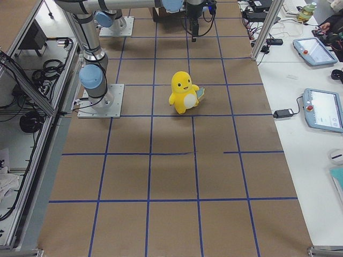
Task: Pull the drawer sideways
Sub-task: 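Pull the drawer farther out of the cabinet with the left gripper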
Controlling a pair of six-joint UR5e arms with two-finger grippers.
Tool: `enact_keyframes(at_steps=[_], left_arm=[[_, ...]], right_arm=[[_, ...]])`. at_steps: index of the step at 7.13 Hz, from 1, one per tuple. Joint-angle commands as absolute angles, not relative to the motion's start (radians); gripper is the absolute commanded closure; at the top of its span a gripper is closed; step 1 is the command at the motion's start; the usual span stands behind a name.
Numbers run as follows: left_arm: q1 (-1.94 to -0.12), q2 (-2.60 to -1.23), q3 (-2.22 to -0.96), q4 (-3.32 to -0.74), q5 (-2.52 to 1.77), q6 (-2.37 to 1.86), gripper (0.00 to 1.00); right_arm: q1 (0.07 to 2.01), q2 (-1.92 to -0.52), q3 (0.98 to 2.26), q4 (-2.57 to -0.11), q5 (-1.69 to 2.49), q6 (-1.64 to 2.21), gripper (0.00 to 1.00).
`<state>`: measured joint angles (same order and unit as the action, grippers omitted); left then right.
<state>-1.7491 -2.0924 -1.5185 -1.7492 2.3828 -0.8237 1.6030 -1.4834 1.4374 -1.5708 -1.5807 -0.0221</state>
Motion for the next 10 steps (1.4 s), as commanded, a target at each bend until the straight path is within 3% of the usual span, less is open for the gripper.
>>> enact_keyframes(at_steps=[1,3,5,6,7,10], left_arm=[[-1.762,-2.112,-1.488,-1.769,2.368,-0.836,1.00],[-1.767,-2.103,-1.489,-1.796,2.382,-0.836,1.00],[-1.767,-2.095,-1.491,-1.799,2.387,-0.833,0.76],[-1.767,-2.086,-1.488,-1.804,2.385,-0.819,0.30],[-1.770,-2.073,-1.486,-1.801,2.385,-0.789,0.00],[-1.776,-2.011,-1.439,-1.798,2.361,-0.612,0.00]], right_arm=[[1.603,-1.483,1.437,-1.571,-1.582,-0.021,0.00],[1.603,-1.483,1.437,-1.571,-1.580,-0.021,0.00],[1.603,-1.483,1.437,-1.571,-1.580,-0.021,0.00],[1.603,-1.483,1.437,-1.571,-1.580,-0.021,0.00],[1.603,-1.483,1.437,-1.571,-1.582,-0.023,0.00],[1.603,-1.483,1.437,-1.571,-1.582,-0.021,0.00]])
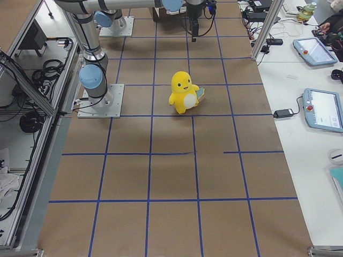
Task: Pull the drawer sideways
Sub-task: 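Open the left gripper and lift it away from the handle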
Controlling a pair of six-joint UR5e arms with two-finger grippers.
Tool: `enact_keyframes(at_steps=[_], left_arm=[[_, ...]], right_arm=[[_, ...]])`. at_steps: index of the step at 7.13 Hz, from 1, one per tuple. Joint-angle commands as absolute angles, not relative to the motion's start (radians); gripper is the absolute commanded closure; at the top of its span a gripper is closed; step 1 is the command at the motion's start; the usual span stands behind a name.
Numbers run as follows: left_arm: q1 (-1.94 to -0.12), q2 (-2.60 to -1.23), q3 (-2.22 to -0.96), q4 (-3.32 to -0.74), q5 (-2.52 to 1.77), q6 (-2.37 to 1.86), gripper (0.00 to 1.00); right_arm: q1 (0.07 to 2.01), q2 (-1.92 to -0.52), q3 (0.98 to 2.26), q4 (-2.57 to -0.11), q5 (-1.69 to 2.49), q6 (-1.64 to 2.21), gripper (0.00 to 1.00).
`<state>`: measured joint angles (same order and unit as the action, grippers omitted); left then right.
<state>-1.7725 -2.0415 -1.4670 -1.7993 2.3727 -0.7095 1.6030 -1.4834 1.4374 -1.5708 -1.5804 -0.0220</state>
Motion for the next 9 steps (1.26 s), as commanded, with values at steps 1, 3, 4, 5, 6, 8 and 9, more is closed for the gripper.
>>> enact_keyframes(at_steps=[1,3,4,5,6,8,9], left_arm=[[-1.776,-1.964,-1.386,-1.796,2.276,-0.478,0.00],[-1.723,-1.892,-1.260,-1.790,2.095,-0.371,0.00],[-1.666,-1.866,-1.223,-1.790,1.901,-0.362,0.00],[-1.634,-1.829,-1.215,-1.781,1.867,-0.288,0.00],[-1.623,-1.803,-1.218,-1.735,1.844,-0.199,0.00],[-1.617,-1.744,-1.252,-1.738,1.796,-0.183,0.00],[-1.621,-1.726,-1.302,-1.732,1.751,-0.181,0.00]], right_arm=[[1.603,-1.483,1.437,-1.571,-1.580,-0.021,0.00],[1.603,-1.483,1.437,-1.571,-1.580,-0.021,0.00],[1.603,-1.483,1.437,-1.571,-1.580,-0.021,0.00],[1.603,-1.483,1.437,-1.571,-1.580,-0.021,0.00],[1.603,-1.483,1.437,-1.571,-1.580,-0.021,0.00],[1.603,-1.483,1.437,-1.571,-1.580,-0.021,0.00],[1.603,-1.483,1.437,-1.571,-1.580,-0.021,0.00]])
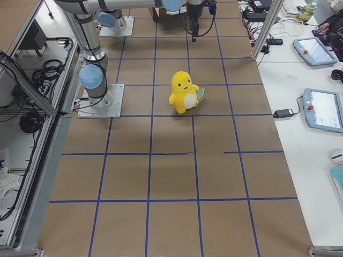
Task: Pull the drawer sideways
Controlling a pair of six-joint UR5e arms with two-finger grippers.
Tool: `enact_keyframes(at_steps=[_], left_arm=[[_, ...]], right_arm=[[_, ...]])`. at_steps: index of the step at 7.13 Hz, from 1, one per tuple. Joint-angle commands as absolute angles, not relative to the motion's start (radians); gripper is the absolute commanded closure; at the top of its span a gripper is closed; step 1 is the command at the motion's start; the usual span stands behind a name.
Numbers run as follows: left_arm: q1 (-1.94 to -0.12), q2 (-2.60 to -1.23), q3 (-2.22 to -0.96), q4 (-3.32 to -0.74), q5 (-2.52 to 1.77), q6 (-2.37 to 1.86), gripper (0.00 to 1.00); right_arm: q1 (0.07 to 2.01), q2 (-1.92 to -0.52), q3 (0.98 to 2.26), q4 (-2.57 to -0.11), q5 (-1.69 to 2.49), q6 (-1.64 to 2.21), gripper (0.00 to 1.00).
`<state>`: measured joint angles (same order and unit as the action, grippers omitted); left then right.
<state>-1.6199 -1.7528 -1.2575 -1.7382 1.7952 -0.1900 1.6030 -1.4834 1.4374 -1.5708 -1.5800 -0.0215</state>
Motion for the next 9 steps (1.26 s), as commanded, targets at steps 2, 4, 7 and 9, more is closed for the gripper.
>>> enact_keyframes(at_steps=[2,4,7,9], left_arm=[[-1.597,-1.697,-1.341,-1.714,1.743,0.003,0.00],[-1.559,-1.665,-1.391,-1.695,1.673,0.041,0.00],[-1.546,-1.592,-1.463,-1.675,1.626,0.060,0.00],[-1.546,-1.568,-1.492,-1.674,1.620,0.043,0.00]], right_arm=[[1.603,-1.483,1.437,-1.571,-1.580,-0.021,0.00],[1.603,-1.483,1.437,-1.571,-1.582,-0.021,0.00],[1.603,-1.483,1.437,-1.571,-1.582,-0.021,0.00],[1.603,-1.483,1.437,-1.571,-1.580,-0.021,0.00]])
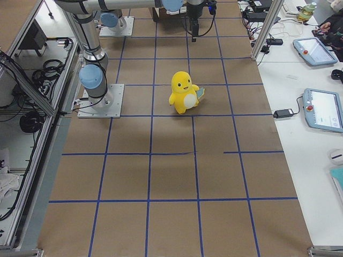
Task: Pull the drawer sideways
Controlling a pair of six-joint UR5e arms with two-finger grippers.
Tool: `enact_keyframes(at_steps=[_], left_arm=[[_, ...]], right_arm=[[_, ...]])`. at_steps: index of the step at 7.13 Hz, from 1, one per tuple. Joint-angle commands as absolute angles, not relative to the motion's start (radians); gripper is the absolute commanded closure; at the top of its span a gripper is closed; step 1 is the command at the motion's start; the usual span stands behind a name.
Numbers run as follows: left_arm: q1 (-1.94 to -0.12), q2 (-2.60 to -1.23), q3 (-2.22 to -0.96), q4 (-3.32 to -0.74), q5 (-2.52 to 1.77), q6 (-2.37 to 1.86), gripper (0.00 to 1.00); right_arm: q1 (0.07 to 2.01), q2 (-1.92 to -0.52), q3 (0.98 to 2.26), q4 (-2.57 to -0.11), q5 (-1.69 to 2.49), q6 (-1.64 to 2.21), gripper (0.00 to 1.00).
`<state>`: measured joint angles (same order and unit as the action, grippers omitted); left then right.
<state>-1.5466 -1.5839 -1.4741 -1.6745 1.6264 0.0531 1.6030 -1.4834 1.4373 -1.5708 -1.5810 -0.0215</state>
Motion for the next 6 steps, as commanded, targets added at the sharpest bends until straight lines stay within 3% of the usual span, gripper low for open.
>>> enact_keyframes(at_steps=[1,6], left_arm=[[-1.546,-1.565,-1.499,-1.667,1.611,0.049,0.00],[-1.546,-1.548,-1.523,-1.670,1.575,0.061,0.00]], right_arm=[[1.603,-1.483,1.437,-1.571,-1.580,-0.021,0.00],[1.603,-1.483,1.437,-1.571,-1.582,-0.021,0.00]])
